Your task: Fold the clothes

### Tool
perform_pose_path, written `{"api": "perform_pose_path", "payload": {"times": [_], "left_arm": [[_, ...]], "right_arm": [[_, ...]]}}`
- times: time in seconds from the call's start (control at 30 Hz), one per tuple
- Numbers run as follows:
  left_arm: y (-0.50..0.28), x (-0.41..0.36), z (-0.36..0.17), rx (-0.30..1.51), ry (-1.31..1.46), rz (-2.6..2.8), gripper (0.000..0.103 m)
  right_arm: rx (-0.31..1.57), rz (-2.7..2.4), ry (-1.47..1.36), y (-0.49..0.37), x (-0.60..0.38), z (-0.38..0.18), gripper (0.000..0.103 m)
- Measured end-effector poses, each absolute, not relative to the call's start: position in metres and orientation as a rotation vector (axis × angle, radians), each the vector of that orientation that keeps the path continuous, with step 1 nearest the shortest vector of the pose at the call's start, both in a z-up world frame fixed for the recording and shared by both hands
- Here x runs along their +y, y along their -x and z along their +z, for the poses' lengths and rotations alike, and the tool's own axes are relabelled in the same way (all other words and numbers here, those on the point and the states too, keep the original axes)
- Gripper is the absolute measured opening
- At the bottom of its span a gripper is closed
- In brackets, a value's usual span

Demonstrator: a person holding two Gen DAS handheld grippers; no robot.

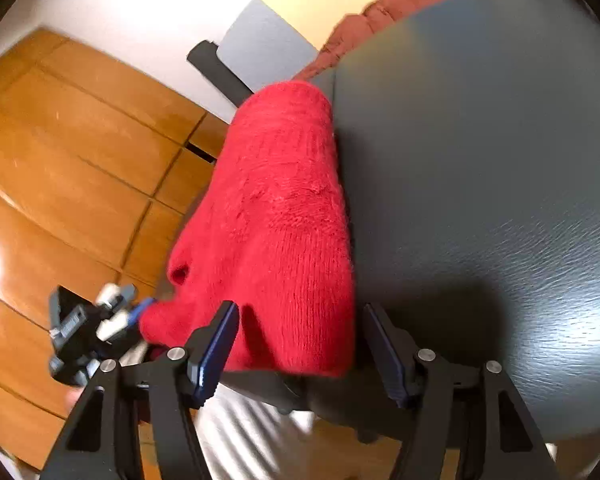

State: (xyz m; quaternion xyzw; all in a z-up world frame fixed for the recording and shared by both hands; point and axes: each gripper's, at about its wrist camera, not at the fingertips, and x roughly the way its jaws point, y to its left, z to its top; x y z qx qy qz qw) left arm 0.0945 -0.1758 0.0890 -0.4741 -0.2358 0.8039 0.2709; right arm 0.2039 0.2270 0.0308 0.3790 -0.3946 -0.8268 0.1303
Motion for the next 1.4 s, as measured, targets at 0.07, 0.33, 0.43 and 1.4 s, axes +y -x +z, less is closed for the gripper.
{"api": "perform_pose_path", "payload": {"times": [0.07, 0.33, 0.43, 1.4], "left_arm": [[-0.088, -0.159, 0.085, -0.574, 1.321, 2.136, 0.041], [-0.073, -0.127, 0.068, -0.485, 1.450, 2.064, 0.031], [-0.076, -0.140, 0.064, -0.516, 1.442, 2.040, 0.009], [-0.114, -0.164, 0.019, -0.976, 1.294, 1.925, 0.006]], "right_arm": [[-1.166, -2.389, -1.091, -0.199, 0.227, 0.032, 0.066], [-1.183, -2.381, -1.086, -0.192, 0.226, 0.035, 0.066], [-1.129, -2.408, -1.077, -0.186, 0.218, 0.039, 0.067], [-0.536, -2.652, -1.083, -0.165, 0.217, 0.118, 0.004]]}}
